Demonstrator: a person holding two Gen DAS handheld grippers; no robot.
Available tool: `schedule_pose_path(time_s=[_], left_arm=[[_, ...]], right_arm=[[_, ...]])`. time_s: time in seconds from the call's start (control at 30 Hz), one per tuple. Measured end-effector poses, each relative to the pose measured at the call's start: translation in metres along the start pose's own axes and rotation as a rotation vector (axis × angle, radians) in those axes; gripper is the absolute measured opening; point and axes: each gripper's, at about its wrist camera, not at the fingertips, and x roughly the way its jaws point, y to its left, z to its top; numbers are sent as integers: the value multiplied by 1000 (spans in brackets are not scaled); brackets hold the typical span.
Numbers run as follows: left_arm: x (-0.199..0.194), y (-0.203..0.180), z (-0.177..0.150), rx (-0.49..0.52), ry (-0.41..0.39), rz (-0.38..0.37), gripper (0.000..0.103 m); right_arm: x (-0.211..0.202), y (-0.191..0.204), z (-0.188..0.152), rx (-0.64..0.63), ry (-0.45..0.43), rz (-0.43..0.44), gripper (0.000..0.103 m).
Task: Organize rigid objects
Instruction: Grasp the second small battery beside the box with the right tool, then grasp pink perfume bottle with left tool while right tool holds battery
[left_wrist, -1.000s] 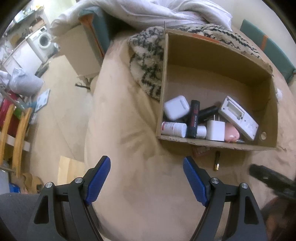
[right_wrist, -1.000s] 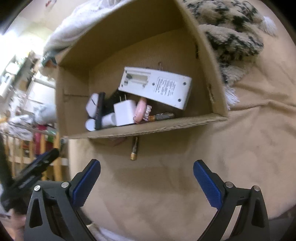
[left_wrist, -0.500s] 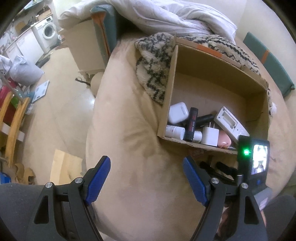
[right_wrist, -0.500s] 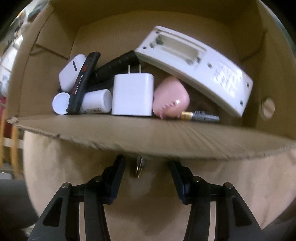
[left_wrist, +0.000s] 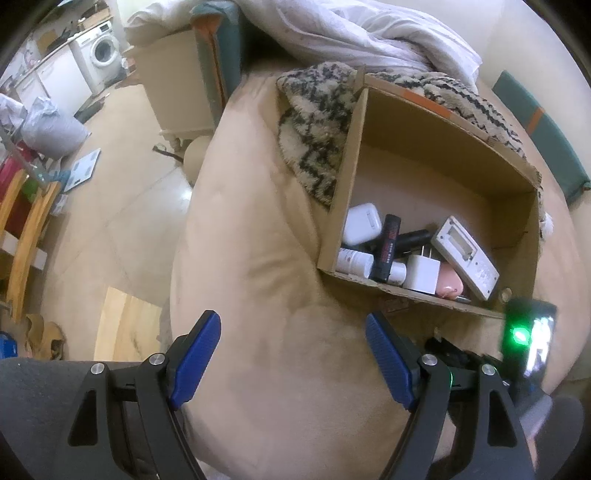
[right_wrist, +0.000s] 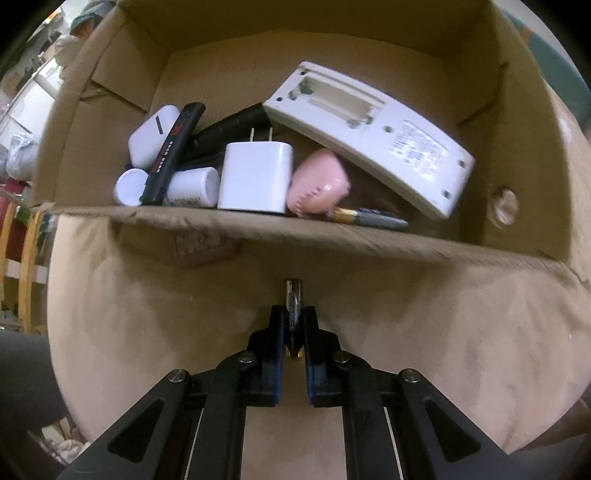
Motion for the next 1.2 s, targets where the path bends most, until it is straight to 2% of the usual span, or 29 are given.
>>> schedule_pose_path(time_s=[0.4,0.5,0.7,0.87,0.97,1.07,1.2], left_arm=[[9,1,0,-12,9,36,79],[11,3,0,-22,13,48,79],[18,10,0,-59,32,41,79],[23,7,-2,-38,29,65,79],[28,5,-3,-14,46,49,79],[32,3,-4,-32,49,21,79],[43,-33,-14,11,52,-28,79]], right_arm=[[-73,-42,-9,1,-131,143,11],[-100,-45,-13,-23,-193,180,11],[-133,-48,5,-33,-334,241,11],[-144,-70,9,4,-470,338,11],[-141,-82,12,60,-476,389,11],[-135,-86,16,79,-462,420,11],[-122,-91,23,117,-428,465,11]])
